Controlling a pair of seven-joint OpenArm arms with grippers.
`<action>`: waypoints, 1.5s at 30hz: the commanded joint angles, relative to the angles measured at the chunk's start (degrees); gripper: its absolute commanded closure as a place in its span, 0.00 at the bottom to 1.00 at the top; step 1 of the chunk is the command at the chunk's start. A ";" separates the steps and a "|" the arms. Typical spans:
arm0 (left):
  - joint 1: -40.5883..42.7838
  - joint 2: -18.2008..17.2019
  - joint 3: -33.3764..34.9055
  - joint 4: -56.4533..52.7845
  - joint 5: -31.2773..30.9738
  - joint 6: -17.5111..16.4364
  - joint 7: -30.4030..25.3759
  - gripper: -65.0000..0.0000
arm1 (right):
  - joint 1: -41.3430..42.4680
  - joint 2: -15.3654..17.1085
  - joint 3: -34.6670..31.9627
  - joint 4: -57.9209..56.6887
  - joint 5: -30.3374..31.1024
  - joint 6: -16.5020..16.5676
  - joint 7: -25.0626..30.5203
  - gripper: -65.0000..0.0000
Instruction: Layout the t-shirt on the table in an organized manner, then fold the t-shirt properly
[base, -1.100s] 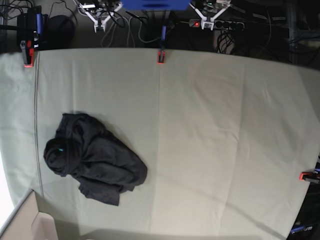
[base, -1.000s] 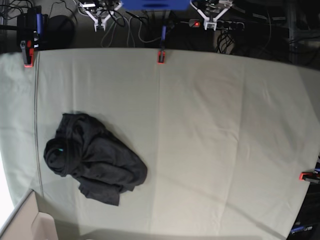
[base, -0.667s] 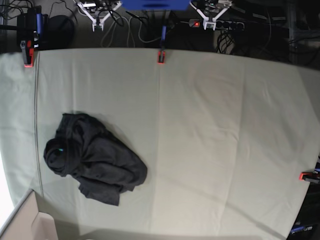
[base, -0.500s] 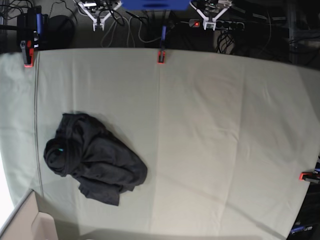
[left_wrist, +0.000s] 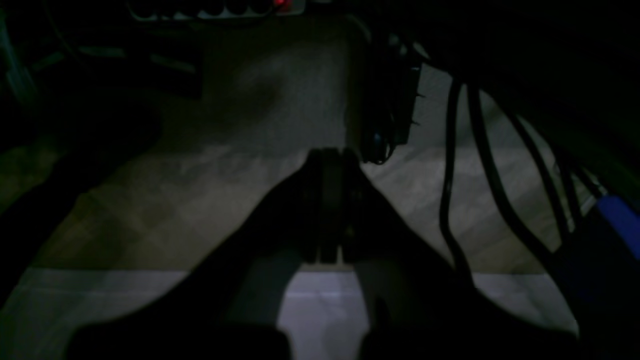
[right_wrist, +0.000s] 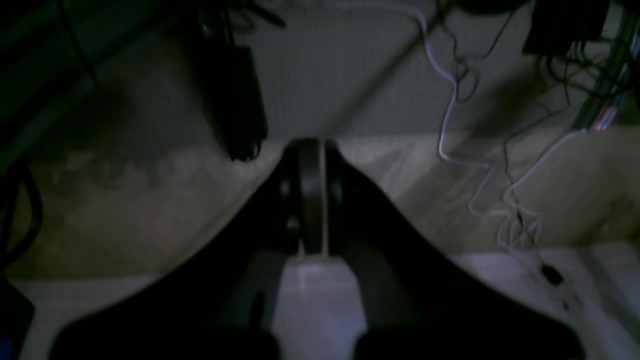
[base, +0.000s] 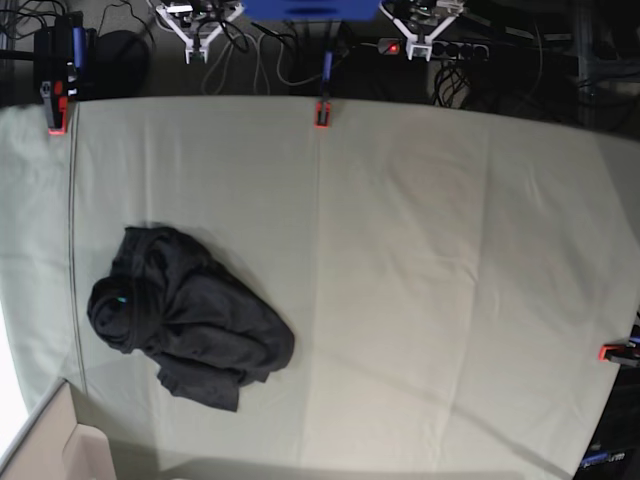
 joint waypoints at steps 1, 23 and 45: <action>0.68 -0.25 0.08 0.65 -0.07 -0.08 -0.12 1.00 | -1.58 0.13 0.16 0.23 0.25 -0.24 0.66 1.00; 27.40 -11.76 -0.36 44.96 -0.60 0.54 0.23 1.00 | -35.60 1.89 -0.36 57.28 0.25 5.74 -4.09 1.00; 47.97 -15.54 -14.07 88.65 -0.16 0.63 0.32 1.00 | -52.21 1.97 0.16 95.26 0.25 5.74 -4.09 1.00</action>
